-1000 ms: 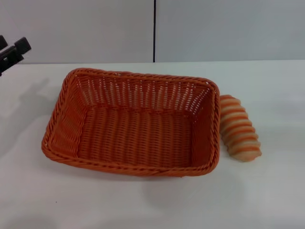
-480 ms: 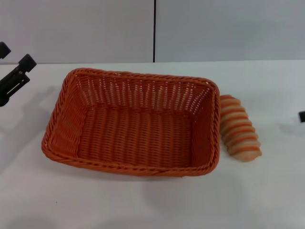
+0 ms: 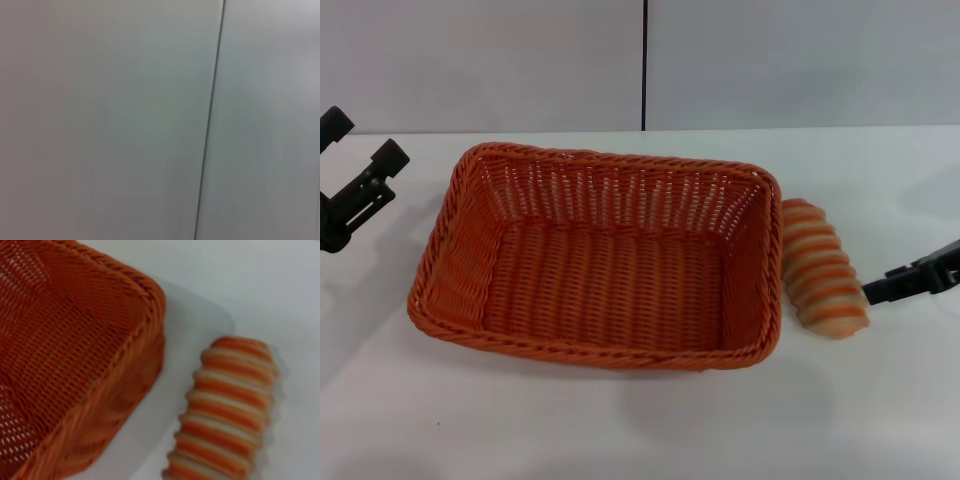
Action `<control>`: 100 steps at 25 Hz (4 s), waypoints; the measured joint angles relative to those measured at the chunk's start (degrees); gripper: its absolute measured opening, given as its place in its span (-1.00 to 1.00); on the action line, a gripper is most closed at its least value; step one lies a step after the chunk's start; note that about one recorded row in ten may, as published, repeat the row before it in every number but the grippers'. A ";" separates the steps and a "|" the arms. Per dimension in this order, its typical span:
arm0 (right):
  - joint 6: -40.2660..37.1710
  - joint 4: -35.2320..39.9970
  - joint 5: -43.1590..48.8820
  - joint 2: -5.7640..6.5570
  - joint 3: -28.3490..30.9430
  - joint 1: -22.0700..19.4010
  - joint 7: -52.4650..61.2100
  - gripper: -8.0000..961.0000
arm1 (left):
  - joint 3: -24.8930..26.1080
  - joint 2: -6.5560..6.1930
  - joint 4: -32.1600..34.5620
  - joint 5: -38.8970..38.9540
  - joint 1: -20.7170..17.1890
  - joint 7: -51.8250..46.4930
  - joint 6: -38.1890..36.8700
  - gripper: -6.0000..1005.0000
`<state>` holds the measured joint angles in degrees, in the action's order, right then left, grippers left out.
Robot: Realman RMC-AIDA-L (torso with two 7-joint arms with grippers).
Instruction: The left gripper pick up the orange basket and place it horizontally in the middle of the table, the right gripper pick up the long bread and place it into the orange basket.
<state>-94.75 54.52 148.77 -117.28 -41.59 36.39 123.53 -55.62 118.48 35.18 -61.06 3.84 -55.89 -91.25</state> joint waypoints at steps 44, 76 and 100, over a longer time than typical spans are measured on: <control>-4.07 25.69 -19.50 -1.66 5.38 -9.62 5.77 -0.62 | 1.86 -0.10 -3.20 0.42 2.06 0.08 -0.90 0.62; -8.43 14.85 -38.72 -1.44 -16.97 -0.23 -5.95 -0.96 | 1.40 0.09 -6.11 1.62 3.86 0.71 -3.71 0.62; -2.13 5.71 -57.04 -1.60 5.30 -18.53 -33.58 0.31 | 1.87 -0.08 -9.15 1.72 2.04 11.36 -8.71 0.62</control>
<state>-96.88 60.23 91.73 -118.88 -36.29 17.86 89.95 -53.74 118.39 26.03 -59.34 5.88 -44.53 -99.96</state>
